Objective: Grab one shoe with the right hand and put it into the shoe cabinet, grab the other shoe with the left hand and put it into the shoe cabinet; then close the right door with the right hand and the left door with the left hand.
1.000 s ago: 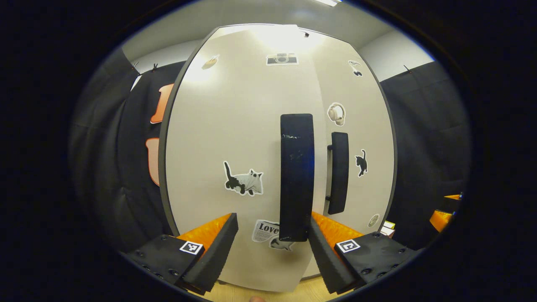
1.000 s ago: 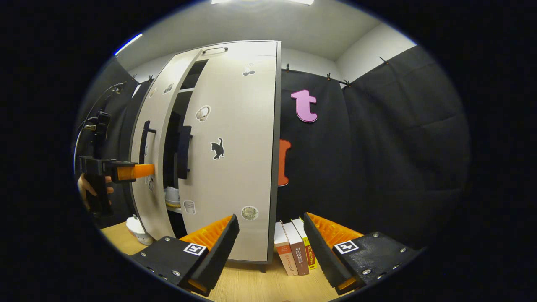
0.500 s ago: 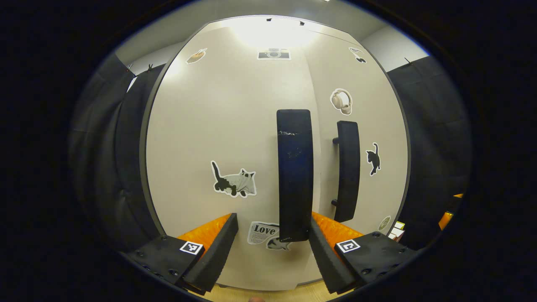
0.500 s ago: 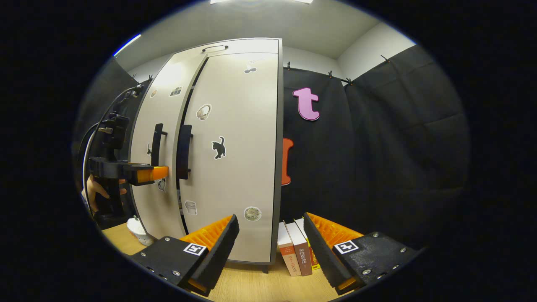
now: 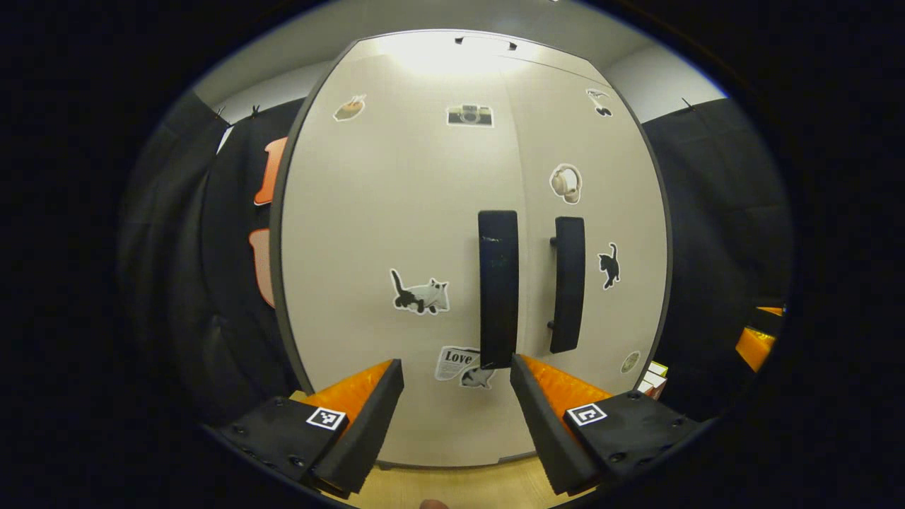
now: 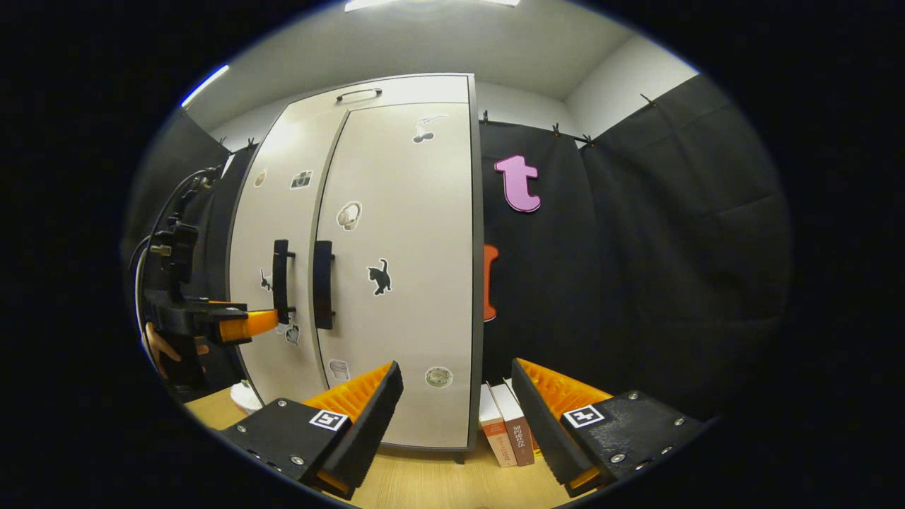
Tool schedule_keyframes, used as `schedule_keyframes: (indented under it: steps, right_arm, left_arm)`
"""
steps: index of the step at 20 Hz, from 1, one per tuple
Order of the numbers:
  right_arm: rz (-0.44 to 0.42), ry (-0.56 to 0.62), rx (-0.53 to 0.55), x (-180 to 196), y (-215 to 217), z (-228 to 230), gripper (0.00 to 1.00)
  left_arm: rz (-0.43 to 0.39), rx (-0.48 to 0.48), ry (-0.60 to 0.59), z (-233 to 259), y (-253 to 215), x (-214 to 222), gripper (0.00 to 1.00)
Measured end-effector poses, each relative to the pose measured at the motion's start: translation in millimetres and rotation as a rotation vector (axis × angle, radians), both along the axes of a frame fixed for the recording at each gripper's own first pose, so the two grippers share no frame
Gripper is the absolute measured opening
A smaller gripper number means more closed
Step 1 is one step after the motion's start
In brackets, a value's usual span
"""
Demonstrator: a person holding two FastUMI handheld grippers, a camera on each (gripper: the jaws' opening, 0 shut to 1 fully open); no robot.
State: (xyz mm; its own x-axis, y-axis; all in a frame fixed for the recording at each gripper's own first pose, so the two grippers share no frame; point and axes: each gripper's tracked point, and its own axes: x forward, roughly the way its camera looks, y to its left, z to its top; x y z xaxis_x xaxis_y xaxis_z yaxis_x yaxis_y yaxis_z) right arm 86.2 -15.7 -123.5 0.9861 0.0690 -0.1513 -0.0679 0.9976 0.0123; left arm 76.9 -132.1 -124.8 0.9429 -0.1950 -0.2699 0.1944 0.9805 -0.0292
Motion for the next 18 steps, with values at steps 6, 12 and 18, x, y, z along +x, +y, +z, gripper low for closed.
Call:
schedule_keyframes:
  steps: [6,12,18]
  right_arm:
    - [-0.005,-0.060,-0.007,-30,-2,50,0.95]
    - [-0.007,-0.135,0.012,-67,-9,97,0.95]
    - [0.002,-0.161,0.014,-87,-5,113,0.95]
  left_arm:
    - [0.097,0.004,-0.098,71,101,-75,0.94]
    - [0.245,0.053,-0.175,123,202,-146,0.96]
    - [0.331,0.070,-0.214,145,249,-186,0.97]
